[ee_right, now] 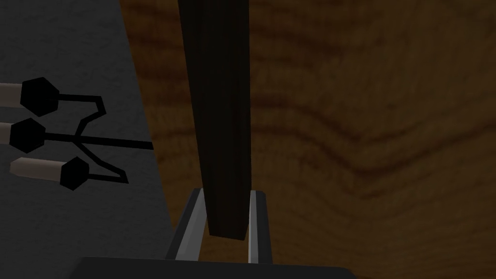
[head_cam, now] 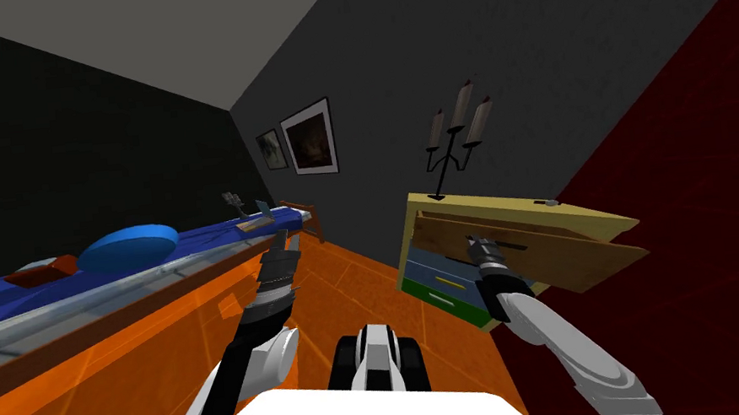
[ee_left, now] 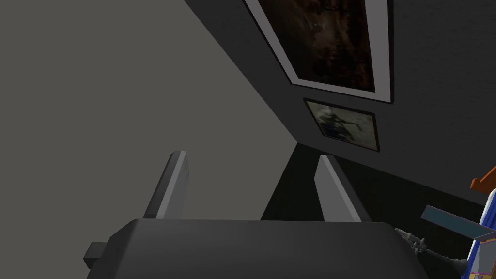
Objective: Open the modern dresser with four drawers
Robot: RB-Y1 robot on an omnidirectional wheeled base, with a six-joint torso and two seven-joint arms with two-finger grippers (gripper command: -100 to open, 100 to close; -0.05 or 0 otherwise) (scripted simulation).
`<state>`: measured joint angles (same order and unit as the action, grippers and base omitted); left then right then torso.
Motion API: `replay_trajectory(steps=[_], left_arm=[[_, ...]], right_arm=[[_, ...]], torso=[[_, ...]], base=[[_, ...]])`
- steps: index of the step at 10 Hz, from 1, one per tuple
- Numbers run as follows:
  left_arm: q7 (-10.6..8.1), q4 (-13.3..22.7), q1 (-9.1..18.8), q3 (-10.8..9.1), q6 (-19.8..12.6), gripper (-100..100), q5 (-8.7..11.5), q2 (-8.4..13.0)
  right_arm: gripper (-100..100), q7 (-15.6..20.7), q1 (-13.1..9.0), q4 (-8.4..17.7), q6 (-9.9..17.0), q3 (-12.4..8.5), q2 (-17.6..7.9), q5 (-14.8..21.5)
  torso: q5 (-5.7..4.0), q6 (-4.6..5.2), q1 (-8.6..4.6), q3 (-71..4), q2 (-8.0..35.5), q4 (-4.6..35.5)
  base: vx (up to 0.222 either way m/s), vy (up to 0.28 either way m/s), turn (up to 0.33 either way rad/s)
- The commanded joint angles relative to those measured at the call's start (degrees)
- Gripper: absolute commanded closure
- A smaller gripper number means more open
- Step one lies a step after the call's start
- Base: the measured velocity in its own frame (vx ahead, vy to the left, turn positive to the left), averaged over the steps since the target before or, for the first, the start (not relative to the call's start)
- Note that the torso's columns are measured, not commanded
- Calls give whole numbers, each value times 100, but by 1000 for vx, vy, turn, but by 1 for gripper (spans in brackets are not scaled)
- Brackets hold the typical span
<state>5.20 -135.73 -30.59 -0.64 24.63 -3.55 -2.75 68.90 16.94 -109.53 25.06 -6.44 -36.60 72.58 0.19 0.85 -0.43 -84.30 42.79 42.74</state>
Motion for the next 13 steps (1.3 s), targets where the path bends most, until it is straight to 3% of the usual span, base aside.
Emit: replay_trajectory(steps=[1, 2, 5, 6, 7, 8, 10, 11, 12, 13], left_arm=[[0, 1, 3, 0, 0, 0, 0, 0], [0, 1, 3, 0, -1, 0, 0, 0], [0, 0, 0, 0, 0, 0, 0, 0], [0, 0, 0, 0, 0, 0, 0, 0], [0, 1, 3, 0, -1, 0, 0, 0], [0, 1, 3, 0, -1, 0, 0, 0], [0, 0, 0, 0, 0, 0, 0, 0], [0, 0, -1, 0, 0, 0, 0, 0], [0, 1, 3, 0, 0, 0, 0, 0], [0, 1, 3, 0, -1, 0, 0, 0]], right_arm=[[100, -86, -459, 503, -67, -413, -5, 236], [100, -86, -610, 659, -67, -413, -5, 236], [100, -86, -656, 988, -67, -413, -5, 236], [100, -188, -934, 1193, -220, -591, 35, 430], [100, -188, -1100, 1401, -220, -719, 35, 505], [100, -188, -1258, 1586, -220, -719, 35, 505], [100, -188, -1261, 1821, -220, -719, 35, 505], [100, -289, -1499, 2058, -373, -909, 76, 774], [100, -289, -1678, 2273, -373, -1025, 76, 774], [100, -289, -1837, 2487, -373, -1025, 76, 774]], torso=[[4, -46, 14, 21, 40, 10], [14, -33, 45, 37, 58, 18], [21, 5, 25, 10, 19, 17], [6, 6, 4, 14, 22, 9], [-3, -58, 29, 39, 62, 7], [14, -32, 43, 41, 63, 18], [20, 13, 38, 11, 15, 11], [13, 14, 16, 7, 11, 8], [9, -48, 44, 34, 57, 10], [20, -34, 50, 42, 64, 20]], base=[[-220, -5, 263], [-133, 17, 49], [-3, 19, -10], [-178, 8, 328], [-241, -11, 239], [-126, 19, 39], [-6, 34, -12], [-177, 62, 288], [-242, 21, 245], [-127, 10, 58]])
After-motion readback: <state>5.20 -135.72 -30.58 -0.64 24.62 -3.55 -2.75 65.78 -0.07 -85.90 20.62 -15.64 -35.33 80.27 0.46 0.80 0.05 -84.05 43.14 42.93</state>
